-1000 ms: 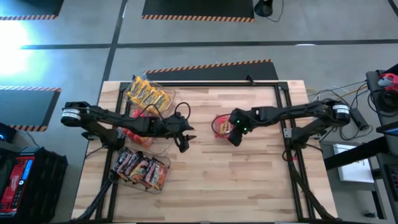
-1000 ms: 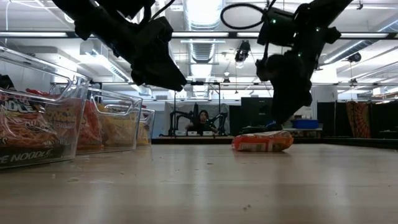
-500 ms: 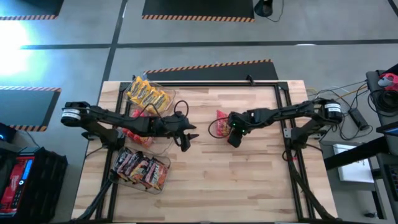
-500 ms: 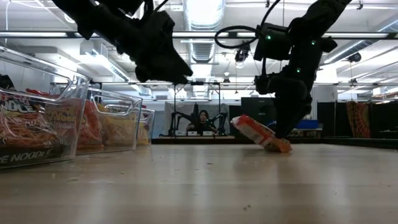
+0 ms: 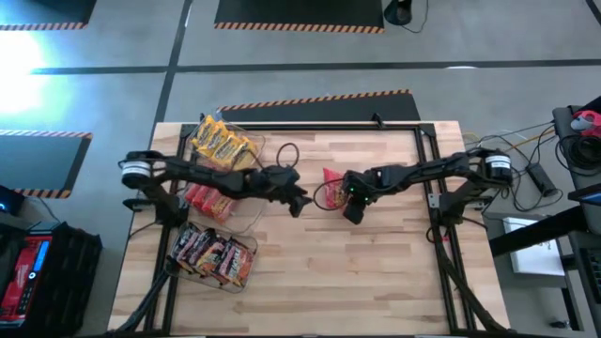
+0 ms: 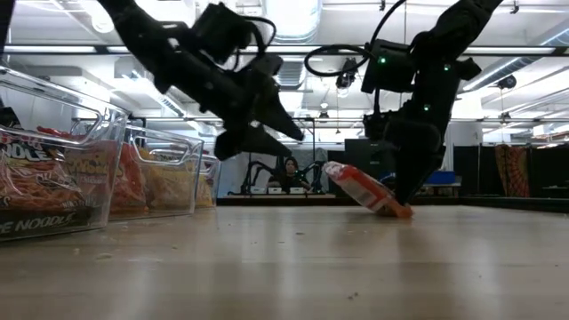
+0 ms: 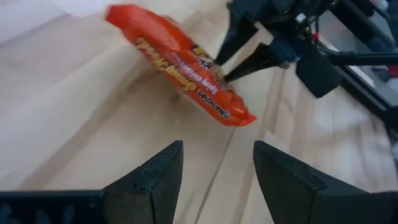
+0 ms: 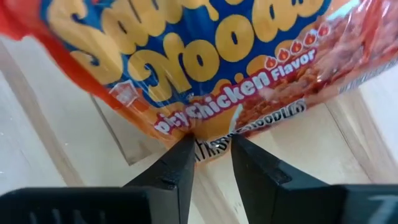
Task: Sort Maruchan noodles
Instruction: Put the orange noodles pack into the middle transparent bin
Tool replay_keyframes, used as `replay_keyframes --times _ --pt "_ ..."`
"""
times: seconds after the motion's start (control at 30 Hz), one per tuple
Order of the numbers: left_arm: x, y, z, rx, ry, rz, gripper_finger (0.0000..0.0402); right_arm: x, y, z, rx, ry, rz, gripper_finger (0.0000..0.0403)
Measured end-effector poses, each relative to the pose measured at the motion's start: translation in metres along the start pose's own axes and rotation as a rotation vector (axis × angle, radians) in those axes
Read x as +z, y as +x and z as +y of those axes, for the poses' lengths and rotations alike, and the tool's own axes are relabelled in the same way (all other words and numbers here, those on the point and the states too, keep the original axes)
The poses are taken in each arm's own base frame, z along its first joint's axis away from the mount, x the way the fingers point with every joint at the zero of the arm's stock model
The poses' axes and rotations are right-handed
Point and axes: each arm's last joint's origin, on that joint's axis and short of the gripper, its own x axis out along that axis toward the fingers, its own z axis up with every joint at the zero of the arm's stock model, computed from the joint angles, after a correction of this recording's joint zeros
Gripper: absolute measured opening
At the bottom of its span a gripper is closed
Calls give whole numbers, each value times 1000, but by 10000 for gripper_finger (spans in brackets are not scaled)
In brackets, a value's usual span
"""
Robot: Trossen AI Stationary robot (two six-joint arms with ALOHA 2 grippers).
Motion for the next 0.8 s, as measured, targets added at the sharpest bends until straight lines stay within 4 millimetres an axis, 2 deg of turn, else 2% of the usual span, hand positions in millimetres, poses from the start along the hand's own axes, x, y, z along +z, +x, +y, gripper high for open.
replay_keyframes --times 0.2,0.33,0.5,0.8 --pt "9 21 -3 -50 -8 32 178 1 7 0 -14 -21 -1 86" --pt "20 22 -4 -57 -22 -6 178 1 10 0 -13 -35 -5 78" --pt "28 22 8 -6 -121 -51 178 5 12 2 1 -51 -44 70" --pt "31 30 22 28 -246 -77 178 11 11 4 19 -83 -105 68"
